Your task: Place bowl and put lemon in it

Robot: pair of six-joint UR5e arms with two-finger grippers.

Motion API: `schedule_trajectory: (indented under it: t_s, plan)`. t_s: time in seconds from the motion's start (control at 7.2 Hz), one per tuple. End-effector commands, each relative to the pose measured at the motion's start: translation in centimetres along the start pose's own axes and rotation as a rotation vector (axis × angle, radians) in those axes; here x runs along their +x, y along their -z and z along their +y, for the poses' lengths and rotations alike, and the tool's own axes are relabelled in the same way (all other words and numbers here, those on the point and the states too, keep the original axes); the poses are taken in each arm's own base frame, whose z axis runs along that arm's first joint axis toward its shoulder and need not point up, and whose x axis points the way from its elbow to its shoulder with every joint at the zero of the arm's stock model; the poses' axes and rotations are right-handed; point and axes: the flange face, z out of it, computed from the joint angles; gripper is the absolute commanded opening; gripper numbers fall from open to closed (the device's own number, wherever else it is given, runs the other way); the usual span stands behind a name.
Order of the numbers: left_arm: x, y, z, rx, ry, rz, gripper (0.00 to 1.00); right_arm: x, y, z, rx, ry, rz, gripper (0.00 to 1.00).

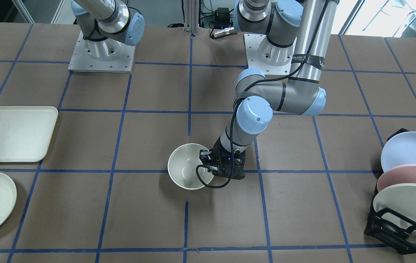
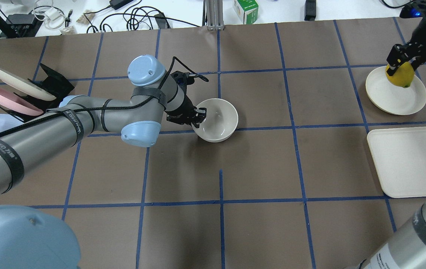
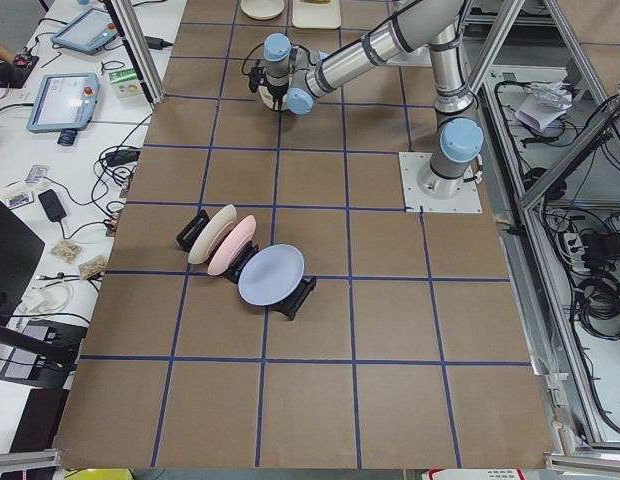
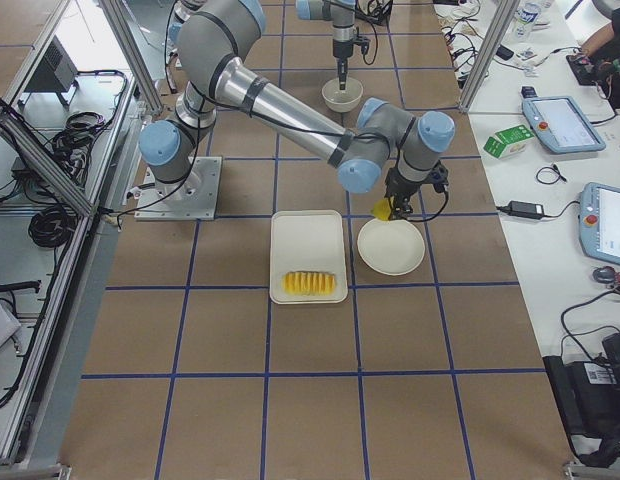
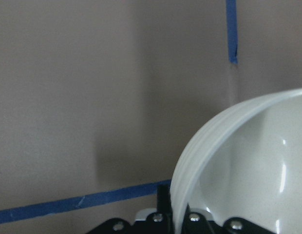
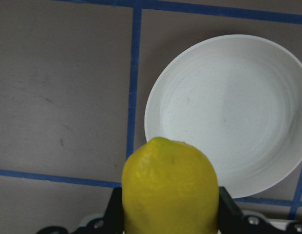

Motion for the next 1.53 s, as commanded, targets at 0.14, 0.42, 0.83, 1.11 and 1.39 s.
schedule_trajectory:
  t_s: [0.14, 0.42, 0.83, 1.11, 1.39]
  plan:
    - [1.0, 6.8, -3.4, 0.060, -0.012, -0.012, 1.00, -13.8, 5.7, 1.5, -0.011, -0.125, 0.016, 0.00]
    - [-2.3, 14.2, -2.9, -0.051, -0.063, -0.170, 1.00, -24.4, 7.4, 2.5, 0.012, -0.169, 0.022, 0.00]
    - [-6.1, 27.1, 1.0, -0.086, 0.003, -0.211, 1.00, -36.8, 5.8, 3.9, -0.003, -0.246, -0.041, 0.00]
    - [-5.0, 31.2, 2.9, -0.075, -0.008, -0.263, 1.00, -42.1, 2.7, 3.2, -0.024, -0.175, -0.091, 0.00]
    - [-4.5, 32.5, 3.7, -0.055, -0.012, -0.263, 1.00, -46.5, -1.1, 2.4, -0.029, -0.187, -0.082, 0.00]
